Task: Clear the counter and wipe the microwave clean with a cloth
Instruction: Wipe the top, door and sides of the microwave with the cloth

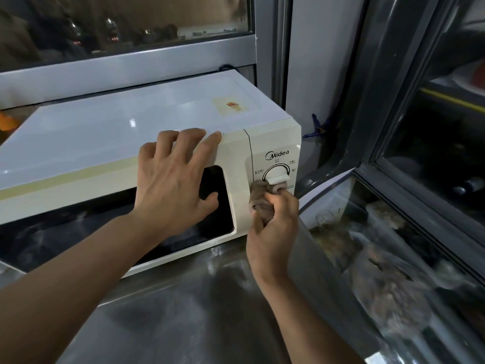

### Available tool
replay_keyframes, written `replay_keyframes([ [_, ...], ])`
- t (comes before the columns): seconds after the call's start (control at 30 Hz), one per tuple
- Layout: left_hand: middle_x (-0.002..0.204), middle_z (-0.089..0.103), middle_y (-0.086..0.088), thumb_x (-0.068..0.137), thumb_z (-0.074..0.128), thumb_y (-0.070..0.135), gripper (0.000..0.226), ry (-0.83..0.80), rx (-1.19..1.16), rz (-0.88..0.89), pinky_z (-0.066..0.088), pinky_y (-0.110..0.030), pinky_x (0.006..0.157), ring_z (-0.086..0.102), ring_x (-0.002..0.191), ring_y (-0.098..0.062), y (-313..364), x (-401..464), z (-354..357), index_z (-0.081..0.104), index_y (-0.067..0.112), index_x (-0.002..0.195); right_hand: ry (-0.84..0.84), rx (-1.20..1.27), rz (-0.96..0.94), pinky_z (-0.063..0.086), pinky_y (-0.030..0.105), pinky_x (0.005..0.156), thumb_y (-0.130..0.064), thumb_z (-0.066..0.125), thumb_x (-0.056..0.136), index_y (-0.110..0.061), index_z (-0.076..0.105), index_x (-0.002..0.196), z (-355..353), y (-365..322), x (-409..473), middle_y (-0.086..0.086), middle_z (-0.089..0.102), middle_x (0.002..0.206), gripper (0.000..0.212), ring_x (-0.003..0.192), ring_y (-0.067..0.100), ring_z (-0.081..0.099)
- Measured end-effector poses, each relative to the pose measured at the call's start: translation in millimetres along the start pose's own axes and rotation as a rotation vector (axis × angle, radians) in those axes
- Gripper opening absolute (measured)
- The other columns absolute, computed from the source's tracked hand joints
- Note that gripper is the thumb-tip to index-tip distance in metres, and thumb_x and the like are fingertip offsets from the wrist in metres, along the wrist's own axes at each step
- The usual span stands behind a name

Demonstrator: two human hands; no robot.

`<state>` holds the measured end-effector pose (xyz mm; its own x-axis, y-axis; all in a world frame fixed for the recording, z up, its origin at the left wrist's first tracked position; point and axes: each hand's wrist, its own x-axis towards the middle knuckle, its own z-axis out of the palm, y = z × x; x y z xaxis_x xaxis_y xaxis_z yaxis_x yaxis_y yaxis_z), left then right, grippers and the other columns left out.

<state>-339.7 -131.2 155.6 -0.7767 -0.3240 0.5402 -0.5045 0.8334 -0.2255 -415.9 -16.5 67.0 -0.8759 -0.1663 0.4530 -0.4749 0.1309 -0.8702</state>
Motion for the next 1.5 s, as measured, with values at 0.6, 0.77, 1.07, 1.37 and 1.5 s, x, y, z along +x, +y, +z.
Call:
replay_keyframes([
  [0.6,0.131,0.045,-0.005,0.060,0.056,0.049,0.083,0.026,-0.006,0.012,0.035,-0.046,0.083,0.037,0.110,-0.033,1,-1,3,0.038,0.023,0.137,-0.028,-0.118,-0.242,0.052,0.042,0.087,0.021,0.064,0.065,0.003,0.065,0.101,14,53,-19,0.018,0.059,0.108,0.040,0.107,0.031,0.059],
  [0.77,0.131,0.045,-0.004,0.060,0.055,0.049,0.084,0.018,-0.019,0.001,0.036,-0.046,0.086,0.036,0.111,-0.032,0,-1,0,0.036,0.024,0.138,-0.171,-0.224,-0.270,0.057,0.042,0.075,0.018,0.067,0.063,0.003,0.068,0.093,3,80,-23,0.019,0.062,0.109,0.033,0.098,0.034,0.065],
  [1.07,0.130,0.045,-0.004,0.060,0.054,0.048,0.085,-0.003,-0.002,0.008,0.036,-0.045,0.084,0.038,0.109,-0.033,0,-2,0,0.035,0.024,0.139,-0.278,-0.366,-0.049,0.057,0.035,0.073,-0.002,0.066,0.080,-0.006,0.065,0.111,-15,106,-4,0.010,0.052,0.117,0.032,0.091,0.029,0.062],
  [1.37,0.129,0.046,-0.005,0.061,0.057,0.048,0.083,0.023,-0.006,0.013,0.036,-0.046,0.083,0.037,0.108,-0.032,0,-1,3,0.036,0.023,0.137,-0.007,-0.014,-0.162,0.048,0.023,0.096,0.014,0.064,0.070,-0.003,0.066,0.101,-21,72,48,0.006,0.047,0.114,0.035,0.101,0.016,0.055],
  [1.5,0.129,0.045,-0.003,0.060,0.055,0.049,0.084,0.033,0.012,0.012,0.035,-0.045,0.082,0.035,0.107,-0.030,0,-1,6,0.036,0.024,0.137,-0.041,0.068,-0.062,0.057,0.046,0.073,0.014,0.062,0.077,0.002,0.063,0.089,-5,97,32,0.014,0.043,0.117,0.017,0.096,0.033,0.060],
])
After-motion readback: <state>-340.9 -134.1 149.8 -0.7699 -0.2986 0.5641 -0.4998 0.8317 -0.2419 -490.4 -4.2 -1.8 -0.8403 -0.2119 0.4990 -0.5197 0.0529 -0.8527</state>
